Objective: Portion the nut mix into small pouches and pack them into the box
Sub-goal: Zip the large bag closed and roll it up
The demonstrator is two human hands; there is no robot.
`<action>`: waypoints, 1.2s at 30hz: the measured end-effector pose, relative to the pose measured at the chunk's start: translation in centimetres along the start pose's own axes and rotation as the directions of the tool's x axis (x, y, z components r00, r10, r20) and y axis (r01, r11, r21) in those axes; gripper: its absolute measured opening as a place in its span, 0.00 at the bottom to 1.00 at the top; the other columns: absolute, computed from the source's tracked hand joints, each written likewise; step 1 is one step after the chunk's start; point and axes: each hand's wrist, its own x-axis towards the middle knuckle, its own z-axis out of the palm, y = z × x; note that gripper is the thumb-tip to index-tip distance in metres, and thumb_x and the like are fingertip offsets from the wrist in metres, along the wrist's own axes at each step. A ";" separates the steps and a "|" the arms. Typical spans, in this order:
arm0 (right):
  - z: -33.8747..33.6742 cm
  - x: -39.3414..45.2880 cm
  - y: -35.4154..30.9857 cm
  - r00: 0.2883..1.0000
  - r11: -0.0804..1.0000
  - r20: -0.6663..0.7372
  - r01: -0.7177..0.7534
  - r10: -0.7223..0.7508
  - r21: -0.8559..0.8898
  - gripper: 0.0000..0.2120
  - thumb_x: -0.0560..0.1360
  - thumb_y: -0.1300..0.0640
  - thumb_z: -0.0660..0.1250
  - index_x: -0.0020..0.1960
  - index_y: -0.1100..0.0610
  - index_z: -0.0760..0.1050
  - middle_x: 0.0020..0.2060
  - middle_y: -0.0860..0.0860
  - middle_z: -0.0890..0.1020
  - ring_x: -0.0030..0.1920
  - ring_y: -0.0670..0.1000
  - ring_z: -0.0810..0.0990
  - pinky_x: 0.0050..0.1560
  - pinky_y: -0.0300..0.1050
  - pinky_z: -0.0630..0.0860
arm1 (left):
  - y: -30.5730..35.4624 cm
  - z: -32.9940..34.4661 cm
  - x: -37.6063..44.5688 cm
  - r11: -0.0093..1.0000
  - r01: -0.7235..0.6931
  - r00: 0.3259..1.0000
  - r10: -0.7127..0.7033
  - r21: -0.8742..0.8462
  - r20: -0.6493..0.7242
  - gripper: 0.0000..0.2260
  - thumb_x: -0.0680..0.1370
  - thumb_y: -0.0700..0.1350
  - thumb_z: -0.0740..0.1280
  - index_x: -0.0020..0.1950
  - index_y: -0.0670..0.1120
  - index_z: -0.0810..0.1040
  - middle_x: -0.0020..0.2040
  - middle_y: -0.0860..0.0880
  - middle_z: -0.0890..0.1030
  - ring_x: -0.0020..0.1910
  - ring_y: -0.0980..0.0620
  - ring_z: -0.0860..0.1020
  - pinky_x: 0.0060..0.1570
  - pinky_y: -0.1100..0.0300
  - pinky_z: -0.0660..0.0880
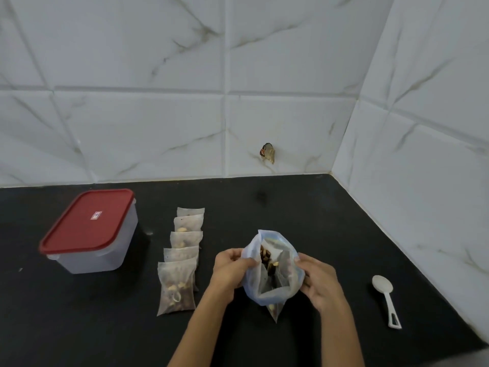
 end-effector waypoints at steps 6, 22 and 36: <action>1.5 -0.6 -0.1 0.925 0.829 -0.201 0.174 -0.323 -0.531 0.11 0.71 0.61 0.69 0.52 0.55 0.78 0.42 0.47 0.80 0.45 0.48 0.79 0.51 0.49 0.78 | -0.7 -0.2 0.3 0.932 -0.147 0.966 0.208 0.332 -0.155 0.08 0.72 0.44 0.72 0.49 0.47 0.77 0.45 0.49 0.81 0.43 0.55 0.80 0.38 0.62 0.76; 3.3 1.8 -5.2 0.991 0.694 0.133 0.087 0.012 -0.715 0.14 0.75 0.50 0.67 0.52 0.62 0.80 0.38 0.54 0.81 0.36 0.49 0.79 0.35 0.41 0.74 | 3.9 0.2 3.4 0.954 0.077 0.990 -0.109 0.291 0.095 0.15 0.70 0.44 0.76 0.53 0.40 0.79 0.49 0.44 0.83 0.46 0.49 0.82 0.37 0.57 0.80; 4.0 1.5 -2.8 0.872 0.600 0.169 0.445 -0.459 -0.665 0.16 0.66 0.61 0.74 0.50 0.49 0.74 0.49 0.45 0.77 0.49 0.47 0.77 0.50 0.48 0.78 | 2.6 0.3 2.7 0.876 -0.274 0.951 0.309 0.396 -0.024 0.19 0.67 0.44 0.78 0.52 0.48 0.73 0.46 0.49 0.79 0.44 0.56 0.78 0.44 0.62 0.77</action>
